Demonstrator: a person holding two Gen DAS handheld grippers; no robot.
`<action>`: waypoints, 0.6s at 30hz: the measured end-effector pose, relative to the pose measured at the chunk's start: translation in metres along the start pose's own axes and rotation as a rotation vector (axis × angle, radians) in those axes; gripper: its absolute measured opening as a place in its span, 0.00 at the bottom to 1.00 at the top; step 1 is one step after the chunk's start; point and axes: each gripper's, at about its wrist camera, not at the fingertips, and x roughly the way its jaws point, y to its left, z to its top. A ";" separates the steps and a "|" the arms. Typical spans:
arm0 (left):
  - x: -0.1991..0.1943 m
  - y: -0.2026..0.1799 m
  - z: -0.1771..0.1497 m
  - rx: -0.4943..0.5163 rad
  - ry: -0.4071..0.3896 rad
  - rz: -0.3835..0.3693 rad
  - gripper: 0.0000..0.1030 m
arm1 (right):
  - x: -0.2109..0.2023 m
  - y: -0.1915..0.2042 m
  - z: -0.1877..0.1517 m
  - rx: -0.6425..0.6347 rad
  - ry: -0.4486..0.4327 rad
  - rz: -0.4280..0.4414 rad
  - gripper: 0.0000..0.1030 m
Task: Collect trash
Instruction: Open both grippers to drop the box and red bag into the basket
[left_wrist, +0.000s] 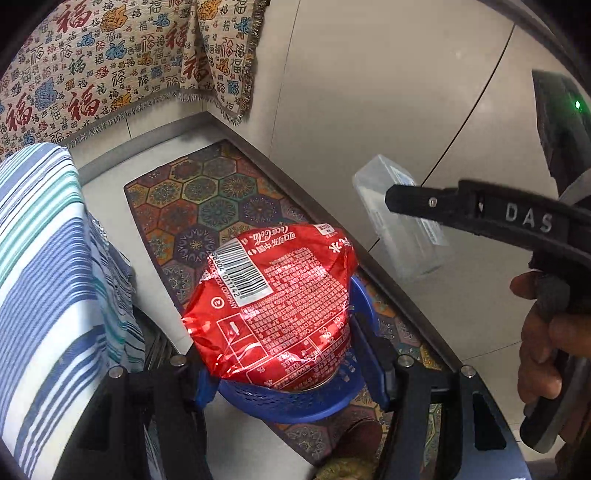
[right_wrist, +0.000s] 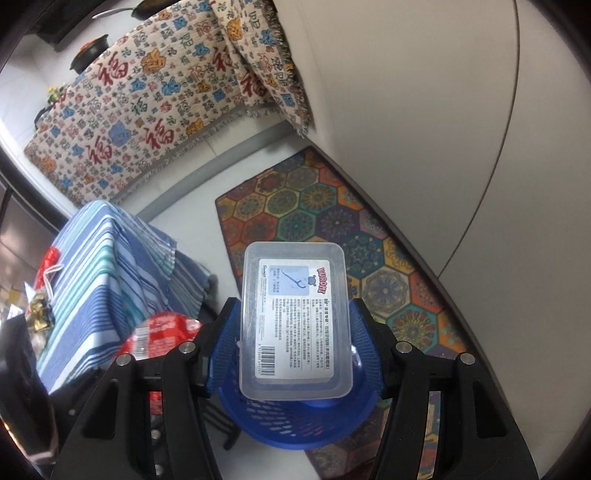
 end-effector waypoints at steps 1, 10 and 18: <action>0.004 0.000 0.000 0.005 0.002 0.000 0.62 | 0.001 -0.001 0.001 0.005 -0.003 0.002 0.60; 0.034 0.002 0.002 0.000 0.029 0.018 0.80 | -0.013 -0.012 0.008 0.070 -0.076 0.025 0.84; -0.041 0.006 -0.007 -0.056 -0.076 -0.051 0.80 | -0.041 -0.002 0.012 0.030 -0.172 -0.024 0.84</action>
